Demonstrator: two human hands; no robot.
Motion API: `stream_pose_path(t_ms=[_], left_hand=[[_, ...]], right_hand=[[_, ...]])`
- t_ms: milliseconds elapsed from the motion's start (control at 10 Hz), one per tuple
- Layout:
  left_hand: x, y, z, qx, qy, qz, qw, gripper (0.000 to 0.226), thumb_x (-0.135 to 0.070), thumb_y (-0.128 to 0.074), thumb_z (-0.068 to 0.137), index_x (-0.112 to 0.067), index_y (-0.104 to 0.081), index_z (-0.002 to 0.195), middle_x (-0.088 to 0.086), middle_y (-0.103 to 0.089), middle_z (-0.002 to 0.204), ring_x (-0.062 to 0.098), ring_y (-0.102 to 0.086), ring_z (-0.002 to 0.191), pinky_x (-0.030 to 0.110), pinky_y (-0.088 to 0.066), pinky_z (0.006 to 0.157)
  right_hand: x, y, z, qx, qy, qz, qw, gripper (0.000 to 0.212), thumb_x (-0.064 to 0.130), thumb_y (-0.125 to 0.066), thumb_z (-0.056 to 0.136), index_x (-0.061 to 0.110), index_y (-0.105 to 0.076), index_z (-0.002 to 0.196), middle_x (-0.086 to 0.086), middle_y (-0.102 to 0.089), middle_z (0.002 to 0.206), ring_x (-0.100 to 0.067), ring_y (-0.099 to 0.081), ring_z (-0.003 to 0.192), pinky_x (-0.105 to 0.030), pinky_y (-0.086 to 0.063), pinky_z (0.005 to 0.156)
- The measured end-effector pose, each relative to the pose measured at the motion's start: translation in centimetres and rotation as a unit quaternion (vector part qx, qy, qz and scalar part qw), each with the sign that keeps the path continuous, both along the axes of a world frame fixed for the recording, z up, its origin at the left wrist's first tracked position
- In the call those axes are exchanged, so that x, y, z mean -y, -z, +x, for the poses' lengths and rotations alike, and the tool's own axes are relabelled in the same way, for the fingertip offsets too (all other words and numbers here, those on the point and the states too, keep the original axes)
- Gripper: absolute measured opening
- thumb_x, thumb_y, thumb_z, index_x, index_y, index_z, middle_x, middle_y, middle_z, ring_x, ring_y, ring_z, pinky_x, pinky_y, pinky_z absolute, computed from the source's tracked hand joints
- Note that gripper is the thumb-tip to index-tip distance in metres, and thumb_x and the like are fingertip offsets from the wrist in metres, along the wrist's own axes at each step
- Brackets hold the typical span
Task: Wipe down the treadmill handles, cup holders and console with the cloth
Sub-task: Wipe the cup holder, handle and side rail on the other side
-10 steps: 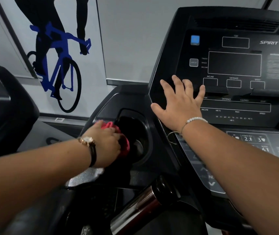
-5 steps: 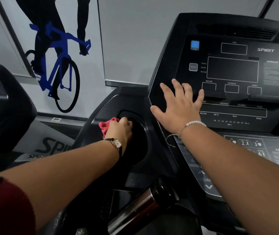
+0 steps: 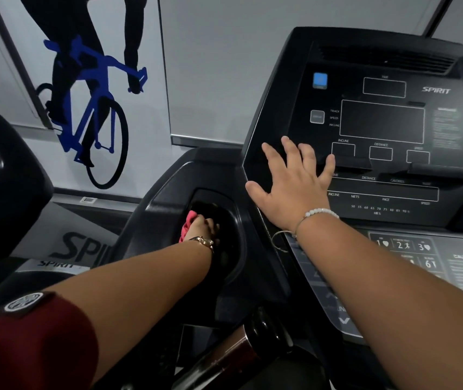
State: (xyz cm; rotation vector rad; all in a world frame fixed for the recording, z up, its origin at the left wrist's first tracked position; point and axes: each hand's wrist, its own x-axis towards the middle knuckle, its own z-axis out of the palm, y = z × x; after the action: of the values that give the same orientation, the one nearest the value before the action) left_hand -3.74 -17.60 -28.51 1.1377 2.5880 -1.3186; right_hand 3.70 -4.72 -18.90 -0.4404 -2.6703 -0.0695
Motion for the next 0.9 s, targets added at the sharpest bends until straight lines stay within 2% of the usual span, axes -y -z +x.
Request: stream_pose_path(t_ms=[100,200,300,400,500,600,700,800,900], left_hand=[[0.2,-0.4,1.0,0.078,-0.055,0.097,0.991,0.053,-0.047,-0.029,0.098,-0.015,-0.042,0.138,0.009,-0.032,0.142,0.029,-0.031,0.128,0.039,-0.024,0.104],[0.4,-0.1,0.7,0.159,-0.094,0.125,0.975,0.05,-0.044,-0.045,0.093,-0.02,-0.043,0.137,0.011,-0.03,0.141,0.032,-0.028,0.13,0.043,-0.021,0.108],[0.7,-1.5,0.8,0.236,-0.106,0.177,0.95,0.055,-0.032,-0.048,0.092,-0.016,-0.032,0.142,0.01,-0.027,0.147,0.033,-0.03,0.134,0.041,-0.026,0.107],[0.5,-2.6,0.5,0.317,-0.094,0.15,0.932,0.039,-0.024,-0.045,0.097,-0.011,-0.049,0.134,0.011,-0.047,0.139,0.029,-0.048,0.123,0.033,-0.038,0.097],[0.9,-3.1,0.3,0.376,-0.163,0.182,0.894,0.034,-0.025,-0.05,0.094,-0.007,-0.06,0.121,0.01,-0.062,0.119,0.024,-0.06,0.101,0.03,-0.046,0.086],[1.1,-4.4,1.5,0.403,-0.18,0.155,0.884,0.032,-0.022,-0.046,0.096,-0.01,-0.058,0.122,0.008,-0.063,0.118,0.018,-0.06,0.078,0.027,-0.051,0.07],[1.3,-5.9,2.9,0.403,-0.223,0.14,0.876,0.026,-0.023,-0.052,0.094,-0.013,-0.062,0.116,-0.003,-0.063,0.091,0.006,-0.048,0.057,0.019,-0.042,0.052],[2.0,-7.9,3.9,0.38,-0.219,0.136,0.888,0.023,-0.018,-0.055,0.091,-0.016,-0.054,0.068,-0.005,-0.055,0.056,0.009,-0.047,0.052,0.021,-0.042,0.052],[4.2,-9.2,5.2,0.295,-0.062,0.103,0.948,0.02,-0.018,-0.05,0.085,-0.01,-0.06,0.069,0.004,-0.062,0.065,0.023,-0.058,0.067,0.021,-0.043,0.054]], right_hand=[[0.0,0.1,-0.1,0.001,0.001,0.003,1.0,0.071,0.064,-0.035,0.083,0.035,-0.018,0.146,0.001,-0.011,0.157,-0.026,-0.005,0.143,-0.062,0.006,0.11],[0.1,0.1,-0.1,0.0,0.002,0.005,1.0,0.071,0.064,-0.036,0.083,0.035,-0.018,0.146,0.0,-0.012,0.157,-0.027,-0.006,0.142,-0.063,0.005,0.11],[0.1,0.0,-0.1,-0.003,0.003,0.006,1.0,0.071,0.064,-0.036,0.083,0.035,-0.019,0.146,0.0,-0.013,0.157,-0.028,-0.007,0.142,-0.063,0.004,0.109],[0.1,0.1,-0.1,-0.007,0.002,0.004,1.0,0.071,0.063,-0.036,0.083,0.035,-0.02,0.146,0.0,-0.013,0.156,-0.028,-0.007,0.142,-0.063,0.005,0.109],[0.1,0.1,-0.1,-0.008,0.002,0.002,1.0,0.071,0.063,-0.037,0.082,0.035,-0.02,0.146,0.0,-0.013,0.156,-0.027,-0.007,0.142,-0.062,0.005,0.11],[0.0,0.1,-0.1,-0.006,0.002,0.002,1.0,0.071,0.063,-0.036,0.083,0.035,-0.019,0.146,0.0,-0.013,0.156,-0.026,-0.007,0.142,-0.062,0.005,0.11],[0.0,0.1,-0.1,-0.006,0.003,0.005,1.0,0.071,0.064,-0.036,0.083,0.035,-0.02,0.146,0.0,-0.013,0.156,-0.026,-0.007,0.142,-0.062,0.005,0.11],[0.0,0.0,-0.2,-0.003,0.006,0.006,1.0,0.071,0.064,-0.036,0.083,0.035,-0.02,0.146,0.0,-0.013,0.156,-0.027,-0.007,0.142,-0.062,0.005,0.11],[0.0,0.1,-0.1,-0.001,0.006,0.008,1.0,0.071,0.064,-0.036,0.083,0.035,-0.02,0.146,0.0,-0.013,0.156,-0.027,-0.007,0.143,-0.062,0.004,0.11]])
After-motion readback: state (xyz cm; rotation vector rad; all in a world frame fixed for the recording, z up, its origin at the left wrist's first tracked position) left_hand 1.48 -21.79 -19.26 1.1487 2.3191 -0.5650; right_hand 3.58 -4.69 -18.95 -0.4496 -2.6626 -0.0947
